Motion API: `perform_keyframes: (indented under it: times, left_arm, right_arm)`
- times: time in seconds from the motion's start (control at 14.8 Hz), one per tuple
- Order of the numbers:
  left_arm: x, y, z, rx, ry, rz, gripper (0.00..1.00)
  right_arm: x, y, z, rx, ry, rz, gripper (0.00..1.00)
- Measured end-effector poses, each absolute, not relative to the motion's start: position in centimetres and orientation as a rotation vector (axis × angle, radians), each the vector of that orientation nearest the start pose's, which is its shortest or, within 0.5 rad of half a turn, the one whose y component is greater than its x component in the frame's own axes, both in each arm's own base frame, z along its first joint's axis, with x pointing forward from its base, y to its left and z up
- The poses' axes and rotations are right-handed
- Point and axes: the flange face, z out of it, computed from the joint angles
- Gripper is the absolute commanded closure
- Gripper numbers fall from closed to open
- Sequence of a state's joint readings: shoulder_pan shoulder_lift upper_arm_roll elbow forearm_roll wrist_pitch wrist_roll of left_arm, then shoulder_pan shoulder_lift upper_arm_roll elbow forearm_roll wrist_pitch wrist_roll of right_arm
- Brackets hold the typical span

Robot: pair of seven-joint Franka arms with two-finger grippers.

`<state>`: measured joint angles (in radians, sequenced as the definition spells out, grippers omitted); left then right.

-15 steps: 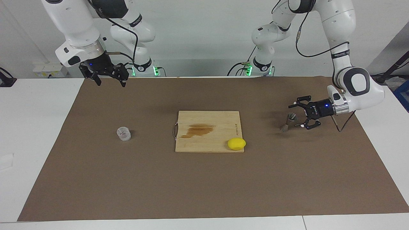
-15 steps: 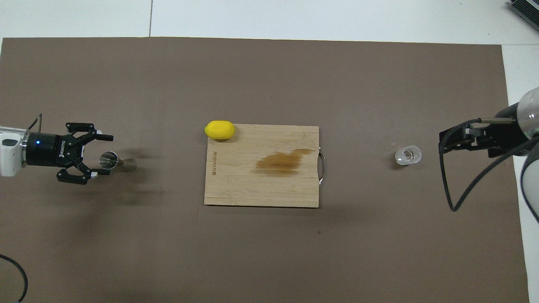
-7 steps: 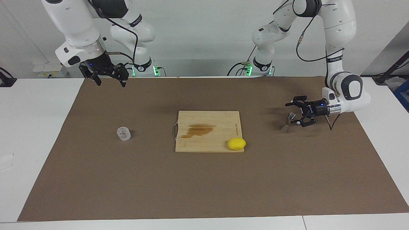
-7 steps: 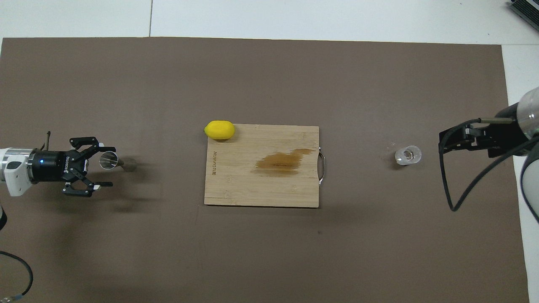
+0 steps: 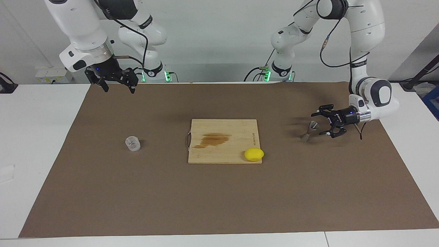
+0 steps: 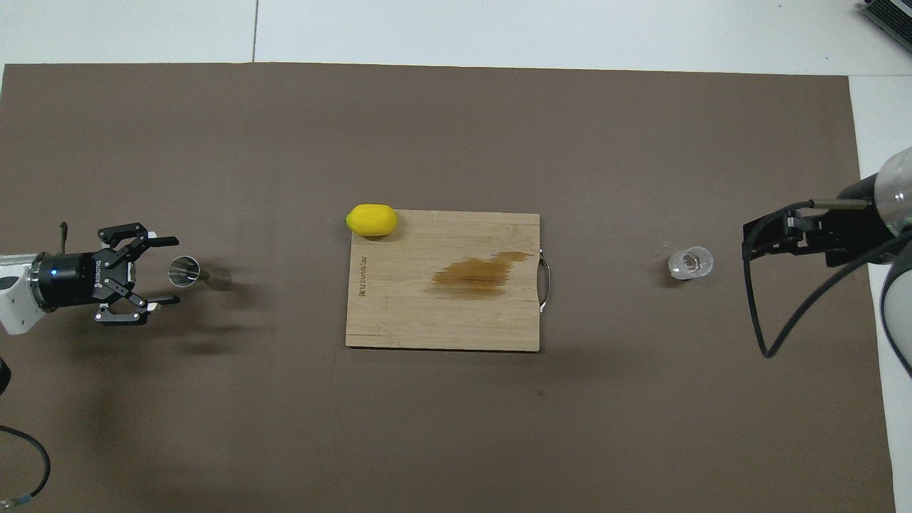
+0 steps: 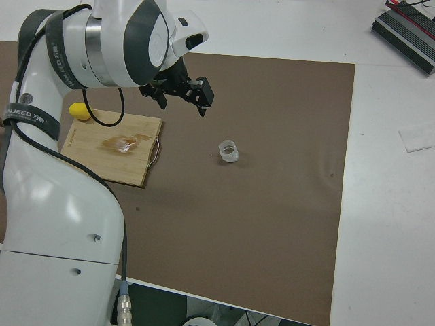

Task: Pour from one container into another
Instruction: 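Close the left gripper on the steel cup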

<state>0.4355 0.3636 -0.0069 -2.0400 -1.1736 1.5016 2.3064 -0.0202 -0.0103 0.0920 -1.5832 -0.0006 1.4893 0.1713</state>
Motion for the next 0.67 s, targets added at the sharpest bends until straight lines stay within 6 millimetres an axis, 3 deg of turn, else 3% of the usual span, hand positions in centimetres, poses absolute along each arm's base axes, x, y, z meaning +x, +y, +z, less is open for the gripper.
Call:
perform_keyframes:
  times: [0.4,0.67]
  left_arm:
    - [51.0,11.8,25.9,1.508,-1.152,1.092,0.0]
    - [51.0,11.8,25.9,1.506,-1.144,1.103,0.09]
  right_arm:
    - [54.1,3.9,61.8,-3.147,0.157,0.131,0.0]
    - [54.1,3.9,61.8,-3.147,0.157,0.131,0.0]
